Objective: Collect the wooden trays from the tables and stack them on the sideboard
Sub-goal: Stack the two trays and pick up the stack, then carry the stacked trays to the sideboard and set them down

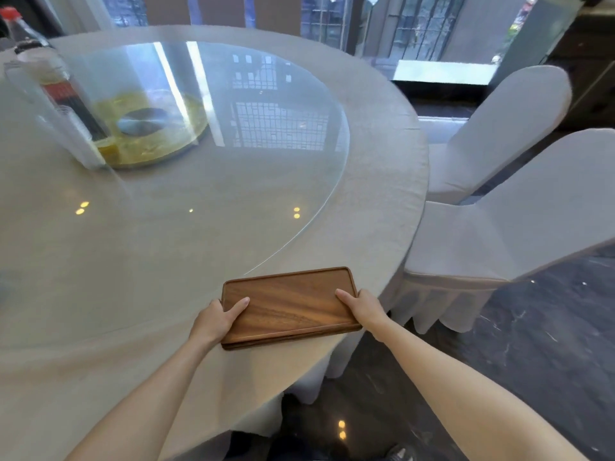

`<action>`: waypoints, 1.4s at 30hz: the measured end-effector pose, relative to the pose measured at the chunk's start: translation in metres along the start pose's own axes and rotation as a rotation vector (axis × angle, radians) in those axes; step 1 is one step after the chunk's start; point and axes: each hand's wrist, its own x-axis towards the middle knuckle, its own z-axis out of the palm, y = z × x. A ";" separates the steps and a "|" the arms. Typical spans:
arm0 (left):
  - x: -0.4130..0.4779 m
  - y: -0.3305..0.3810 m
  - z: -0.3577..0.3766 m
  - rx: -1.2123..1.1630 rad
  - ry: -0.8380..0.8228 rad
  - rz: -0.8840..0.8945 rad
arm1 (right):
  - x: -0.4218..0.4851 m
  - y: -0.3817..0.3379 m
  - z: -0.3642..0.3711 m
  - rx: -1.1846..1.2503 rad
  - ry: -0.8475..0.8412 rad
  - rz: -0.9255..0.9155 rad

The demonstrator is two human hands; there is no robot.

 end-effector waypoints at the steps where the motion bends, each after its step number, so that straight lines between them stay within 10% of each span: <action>1: 0.001 0.020 0.008 0.005 -0.003 0.031 | 0.001 0.004 -0.018 0.040 0.035 0.007; 23: -0.145 0.582 0.402 0.111 -0.386 0.730 | -0.076 0.238 -0.576 0.554 0.930 0.039; 42: -0.154 0.960 0.747 0.190 -0.465 0.926 | 0.053 0.387 -0.982 0.638 1.118 0.158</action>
